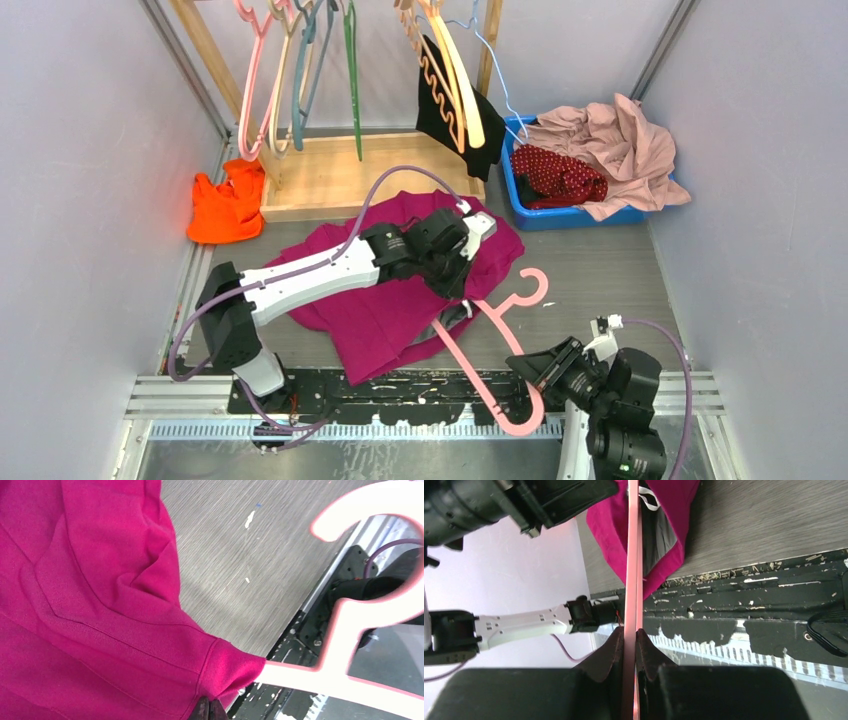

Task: Place the skirt on the hanger
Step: Hang the skirt on the hanger.

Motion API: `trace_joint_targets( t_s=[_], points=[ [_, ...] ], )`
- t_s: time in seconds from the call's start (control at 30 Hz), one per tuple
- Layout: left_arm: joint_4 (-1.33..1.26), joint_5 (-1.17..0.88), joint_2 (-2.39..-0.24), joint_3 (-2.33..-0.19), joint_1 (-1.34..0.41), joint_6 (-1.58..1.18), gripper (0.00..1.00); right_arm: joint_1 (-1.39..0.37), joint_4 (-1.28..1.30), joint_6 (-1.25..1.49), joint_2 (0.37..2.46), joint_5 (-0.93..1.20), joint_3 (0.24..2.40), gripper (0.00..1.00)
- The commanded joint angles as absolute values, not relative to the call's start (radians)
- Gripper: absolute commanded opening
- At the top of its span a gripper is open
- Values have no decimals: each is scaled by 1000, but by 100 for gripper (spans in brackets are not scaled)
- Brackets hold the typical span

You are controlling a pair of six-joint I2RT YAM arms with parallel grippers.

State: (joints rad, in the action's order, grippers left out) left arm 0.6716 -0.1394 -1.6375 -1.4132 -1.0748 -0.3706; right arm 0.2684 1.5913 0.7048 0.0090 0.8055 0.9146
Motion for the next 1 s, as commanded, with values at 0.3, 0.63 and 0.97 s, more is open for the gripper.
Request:
trace_joint_targets(
  t_s=[0.3, 0.63, 0.97],
  points=[
    [700, -229, -1675, -1572, -1094, -355, 0, 382, 1567, 669, 5, 847, 766, 1],
    [702, -254, -1657, -1516, -1095, -322, 0, 219, 1543, 504, 197, 689, 779, 1],
    [700, -254, -1636, -1491, -1092, -318, 0, 8, 1381, 469, 398, 668, 831, 1]
  ],
)
